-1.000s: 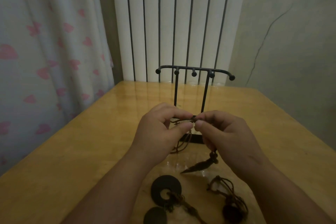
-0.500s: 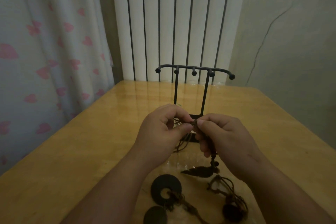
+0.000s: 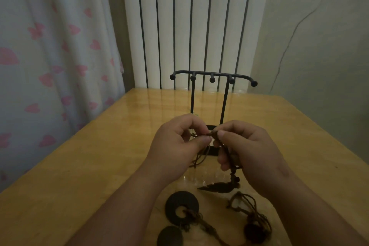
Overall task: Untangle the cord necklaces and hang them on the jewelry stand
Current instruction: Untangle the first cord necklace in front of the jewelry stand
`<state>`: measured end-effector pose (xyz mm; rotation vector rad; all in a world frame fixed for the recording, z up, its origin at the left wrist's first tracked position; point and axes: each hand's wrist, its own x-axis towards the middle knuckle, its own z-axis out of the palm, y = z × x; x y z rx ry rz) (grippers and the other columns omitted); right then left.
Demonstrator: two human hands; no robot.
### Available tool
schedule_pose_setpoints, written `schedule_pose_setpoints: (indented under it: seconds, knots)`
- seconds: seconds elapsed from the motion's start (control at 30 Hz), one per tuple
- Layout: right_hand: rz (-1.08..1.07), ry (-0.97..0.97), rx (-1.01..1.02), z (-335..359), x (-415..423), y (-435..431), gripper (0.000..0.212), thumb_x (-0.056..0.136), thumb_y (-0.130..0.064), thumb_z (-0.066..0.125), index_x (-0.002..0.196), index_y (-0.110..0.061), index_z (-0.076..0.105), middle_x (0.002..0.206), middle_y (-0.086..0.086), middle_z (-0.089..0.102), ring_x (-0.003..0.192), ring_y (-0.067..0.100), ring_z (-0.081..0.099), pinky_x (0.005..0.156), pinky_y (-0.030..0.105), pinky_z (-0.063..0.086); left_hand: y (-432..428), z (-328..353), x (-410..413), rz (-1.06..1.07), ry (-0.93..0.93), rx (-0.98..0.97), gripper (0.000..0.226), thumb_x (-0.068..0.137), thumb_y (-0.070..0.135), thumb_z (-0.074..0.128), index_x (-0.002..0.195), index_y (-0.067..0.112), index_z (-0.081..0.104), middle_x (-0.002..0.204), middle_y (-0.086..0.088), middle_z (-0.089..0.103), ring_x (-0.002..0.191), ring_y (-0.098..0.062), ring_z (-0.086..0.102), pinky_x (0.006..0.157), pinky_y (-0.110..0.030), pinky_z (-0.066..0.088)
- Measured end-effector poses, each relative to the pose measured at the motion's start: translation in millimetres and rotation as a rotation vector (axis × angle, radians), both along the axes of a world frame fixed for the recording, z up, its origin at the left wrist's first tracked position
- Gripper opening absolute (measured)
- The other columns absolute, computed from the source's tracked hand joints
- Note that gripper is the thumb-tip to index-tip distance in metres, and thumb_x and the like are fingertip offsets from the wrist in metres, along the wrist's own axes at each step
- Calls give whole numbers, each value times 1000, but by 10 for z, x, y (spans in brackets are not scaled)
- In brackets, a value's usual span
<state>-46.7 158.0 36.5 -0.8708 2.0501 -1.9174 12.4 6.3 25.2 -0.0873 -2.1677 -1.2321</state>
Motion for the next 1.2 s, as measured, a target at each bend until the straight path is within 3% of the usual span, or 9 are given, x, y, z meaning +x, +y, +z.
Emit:
schedule_pose_setpoints:
  seconds: [0.1, 0.2, 0.3, 0.47, 0.57, 0.73, 1.03, 1.2]
  knots:
    - [12, -26, -48, 14, -1, 14, 16, 94, -3, 53, 99, -10, 67, 75, 5, 69, 59, 18, 65, 54, 25, 55, -12, -3, -3, 4, 6, 5, 33, 82, 5, 74, 74, 34, 61, 61, 27, 55, 55, 0, 45, 53, -12, 39]
    - [11, 20, -39, 13, 1, 15, 12, 91, -6, 59, 95, -12, 69, 84, 3, 70, 69, 16, 69, 60, 27, 58, -12, 5, -2, 6, 21, -10, 33, 81, 5, 75, 73, 34, 61, 62, 25, 55, 56, 0, 44, 54, -12, 39]
    - [-9, 102, 26, 0, -5, 6, 7, 89, -13, 65, 92, -13, 71, 83, 0, 72, 72, 14, 70, 63, 25, 59, -19, 15, 6, -5, 39, -45, 35, 81, 5, 75, 74, 36, 61, 67, 25, 57, 60, -1, 47, 57, -13, 41]
    - [-22, 124, 14, -8, -16, 14, 8, 87, -7, 66, 90, -12, 72, 78, 0, 72, 68, 13, 70, 62, 21, 56, -43, -17, -27, 60, 71, -58, 33, 81, 8, 74, 77, 37, 59, 74, 16, 55, 63, -5, 46, 58, -14, 41]
    - [-42, 138, -14, -16, -21, 7, 10, 86, -8, 66, 89, -15, 72, 79, -2, 73, 71, 13, 70, 63, 20, 56, -66, -30, -27, 59, 99, 7, 28, 81, 8, 72, 81, 32, 56, 68, 13, 48, 60, -6, 43, 56, -16, 39]
    - [-37, 133, -62, -14, -16, 10, 13, 83, -5, 69, 88, -16, 70, 81, -4, 72, 73, 11, 71, 62, 15, 54, -58, 19, 17, -87, 122, 58, 12, 78, 10, 59, 73, 22, 61, 63, 11, 54, 60, -3, 49, 55, -13, 41]
    - [-33, 221, -57, -38, -33, 9, 17, 79, -7, 72, 87, -22, 69, 82, -6, 72, 76, 9, 70, 66, 16, 55, -55, -20, -13, -65, 68, 49, 7, 79, 23, 63, 75, 23, 69, 65, 9, 62, 63, -6, 58, 56, -14, 45]
    - [-30, 261, -42, -51, -53, 6, 15, 73, -18, 71, 86, -25, 69, 85, -6, 72, 80, 10, 70, 70, 17, 56, -60, -33, -14, -59, 59, 51, 9, 80, 28, 65, 76, 24, 71, 64, 10, 63, 63, -5, 59, 57, -13, 46]
